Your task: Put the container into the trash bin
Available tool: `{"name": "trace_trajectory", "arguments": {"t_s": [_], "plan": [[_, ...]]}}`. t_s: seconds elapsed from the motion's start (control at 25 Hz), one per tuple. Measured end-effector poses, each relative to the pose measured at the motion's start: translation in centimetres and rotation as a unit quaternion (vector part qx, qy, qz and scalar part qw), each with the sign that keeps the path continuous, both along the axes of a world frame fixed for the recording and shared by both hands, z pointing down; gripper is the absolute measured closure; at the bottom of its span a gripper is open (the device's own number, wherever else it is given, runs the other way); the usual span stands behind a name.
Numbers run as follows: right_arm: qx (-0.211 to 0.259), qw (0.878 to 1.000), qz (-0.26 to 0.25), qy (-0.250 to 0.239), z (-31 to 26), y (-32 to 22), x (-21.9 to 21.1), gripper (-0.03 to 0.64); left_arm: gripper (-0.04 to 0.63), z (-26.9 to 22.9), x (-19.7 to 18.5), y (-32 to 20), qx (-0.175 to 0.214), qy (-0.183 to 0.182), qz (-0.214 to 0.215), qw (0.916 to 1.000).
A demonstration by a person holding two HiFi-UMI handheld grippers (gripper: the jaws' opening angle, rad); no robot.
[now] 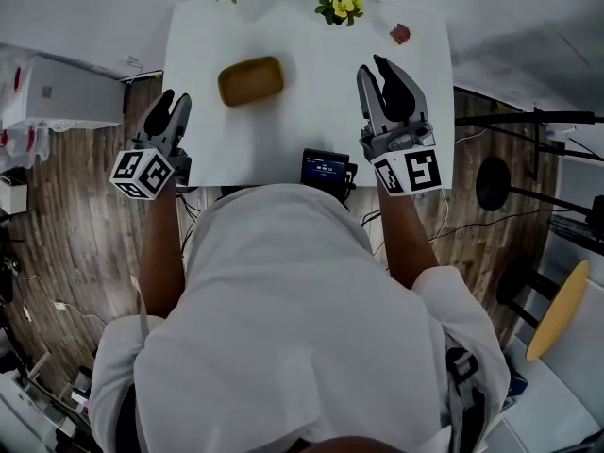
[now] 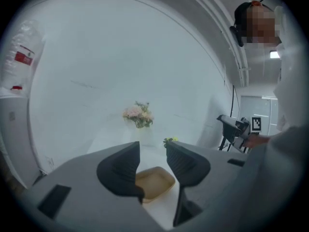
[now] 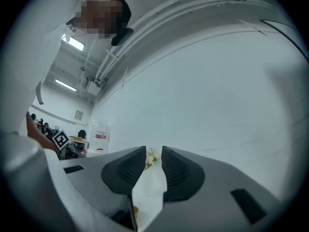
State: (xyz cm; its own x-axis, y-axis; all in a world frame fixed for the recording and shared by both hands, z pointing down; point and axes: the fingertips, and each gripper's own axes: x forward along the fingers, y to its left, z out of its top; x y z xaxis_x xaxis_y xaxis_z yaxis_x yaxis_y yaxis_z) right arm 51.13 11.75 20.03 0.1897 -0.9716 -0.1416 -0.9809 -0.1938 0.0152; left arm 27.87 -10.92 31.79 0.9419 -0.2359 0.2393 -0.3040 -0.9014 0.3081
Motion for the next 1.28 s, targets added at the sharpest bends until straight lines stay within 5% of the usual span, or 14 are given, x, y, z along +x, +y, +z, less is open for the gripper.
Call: {"name": "trace_trajectory", "arguments": {"t_s": [0.24, 0.56, 1.28], "plan": [[-0.022, 0.999, -0.013, -0.024, 3.4, 0.5, 2.2, 0.497, 0.422, 4.5, 0.9, 0.1, -0.078, -0.046, -0.026, 0.9956], [-0.048, 0.997, -0.019, -0.052, 7.1, 0.4, 4.5, 0.5, 0.422, 9.7, 2.2, -0.1, -0.174, -0.101, -0.038, 0.9788], [-0.066, 0.993, 0.001, -0.098, 11.6, 1.1, 8.8, 0.509, 0.437, 20.5, 5.5, -0.7, -0.264, -0.234, -0.041, 0.9347]]}}
